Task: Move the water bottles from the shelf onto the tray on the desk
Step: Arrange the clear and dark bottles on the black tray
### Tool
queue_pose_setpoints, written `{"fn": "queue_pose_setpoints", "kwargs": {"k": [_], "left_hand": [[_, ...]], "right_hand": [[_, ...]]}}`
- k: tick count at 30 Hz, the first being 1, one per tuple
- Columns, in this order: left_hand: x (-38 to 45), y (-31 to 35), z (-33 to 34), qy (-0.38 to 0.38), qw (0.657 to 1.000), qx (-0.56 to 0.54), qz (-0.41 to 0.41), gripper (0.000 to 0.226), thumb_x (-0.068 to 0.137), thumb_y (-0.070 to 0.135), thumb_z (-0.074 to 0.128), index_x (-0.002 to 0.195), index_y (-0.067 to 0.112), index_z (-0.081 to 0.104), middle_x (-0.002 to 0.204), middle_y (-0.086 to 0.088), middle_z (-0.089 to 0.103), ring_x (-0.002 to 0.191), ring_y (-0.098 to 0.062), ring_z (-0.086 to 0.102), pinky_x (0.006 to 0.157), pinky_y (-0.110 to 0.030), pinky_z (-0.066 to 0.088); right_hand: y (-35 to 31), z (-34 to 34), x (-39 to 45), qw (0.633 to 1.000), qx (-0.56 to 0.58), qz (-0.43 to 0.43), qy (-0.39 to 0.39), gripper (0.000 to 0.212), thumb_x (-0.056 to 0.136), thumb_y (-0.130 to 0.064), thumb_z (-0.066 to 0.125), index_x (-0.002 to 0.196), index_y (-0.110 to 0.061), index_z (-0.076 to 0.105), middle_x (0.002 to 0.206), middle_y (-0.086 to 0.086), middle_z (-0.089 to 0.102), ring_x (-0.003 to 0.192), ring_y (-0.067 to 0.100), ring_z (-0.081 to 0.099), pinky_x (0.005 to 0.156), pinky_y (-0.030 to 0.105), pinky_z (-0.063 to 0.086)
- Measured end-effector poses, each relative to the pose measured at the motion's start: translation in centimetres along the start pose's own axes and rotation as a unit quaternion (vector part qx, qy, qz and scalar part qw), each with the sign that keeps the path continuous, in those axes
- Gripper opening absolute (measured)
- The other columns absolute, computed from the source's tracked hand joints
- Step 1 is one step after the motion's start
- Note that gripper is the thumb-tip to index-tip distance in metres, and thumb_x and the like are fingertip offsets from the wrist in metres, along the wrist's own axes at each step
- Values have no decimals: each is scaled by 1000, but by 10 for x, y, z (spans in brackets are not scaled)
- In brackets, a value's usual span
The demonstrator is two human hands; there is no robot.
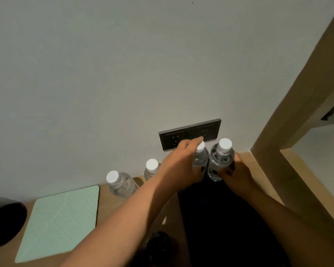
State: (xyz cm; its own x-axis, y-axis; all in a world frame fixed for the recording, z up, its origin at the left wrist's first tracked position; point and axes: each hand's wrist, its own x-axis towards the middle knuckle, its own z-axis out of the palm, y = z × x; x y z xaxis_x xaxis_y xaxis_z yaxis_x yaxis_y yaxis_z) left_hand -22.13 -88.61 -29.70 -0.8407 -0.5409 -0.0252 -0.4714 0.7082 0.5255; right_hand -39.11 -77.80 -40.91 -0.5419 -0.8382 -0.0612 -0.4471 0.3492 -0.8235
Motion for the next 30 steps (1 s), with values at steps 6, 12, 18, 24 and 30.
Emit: {"fn": "queue_pose_setpoints", "kwargs": {"k": [6,12,18,24,30], "left_hand": [[1,-5,7,18,1000,-1,-10,78,85,14,63,148,32,21,142,-9,44,119,-29,54,92,-45,51],[-1,-8,10,8,1000,-8,-21,86,83,8,62,149,35,14,145,-8,40,121,-30,51,92,-46,49],[-4,-8,10,-5,1000,-12,-11,91,84,8,63,150,35,8,147,-7,38,125,-28,47,95,-44,47],[-4,-7,11,-19,1000,-3,-8,96,83,5,63,151,33,1,147,-8,38,121,-28,50,91,-44,50],[-8,-5,9,-11,1000,12,-10,95,84,7,64,151,30,1,149,-8,36,124,-28,48,95,-44,48]], "right_hand": [[1,-3,11,1000,20,7,-20,60,78,-29,69,132,-22,44,124,0,60,115,16,58,95,41,51],[-3,-5,12,997,62,35,-20,65,77,-15,72,133,-22,40,123,-1,60,113,18,57,97,40,48],[-3,-7,16,998,65,11,-17,58,79,-10,71,130,-14,42,120,3,60,109,17,58,94,35,49],[-7,-13,17,998,31,8,-54,63,80,-16,70,133,-19,36,124,3,57,114,20,55,98,42,47],[-12,-15,14,996,47,46,-57,70,79,-11,71,136,-22,32,127,1,54,115,18,52,100,36,43]]}}
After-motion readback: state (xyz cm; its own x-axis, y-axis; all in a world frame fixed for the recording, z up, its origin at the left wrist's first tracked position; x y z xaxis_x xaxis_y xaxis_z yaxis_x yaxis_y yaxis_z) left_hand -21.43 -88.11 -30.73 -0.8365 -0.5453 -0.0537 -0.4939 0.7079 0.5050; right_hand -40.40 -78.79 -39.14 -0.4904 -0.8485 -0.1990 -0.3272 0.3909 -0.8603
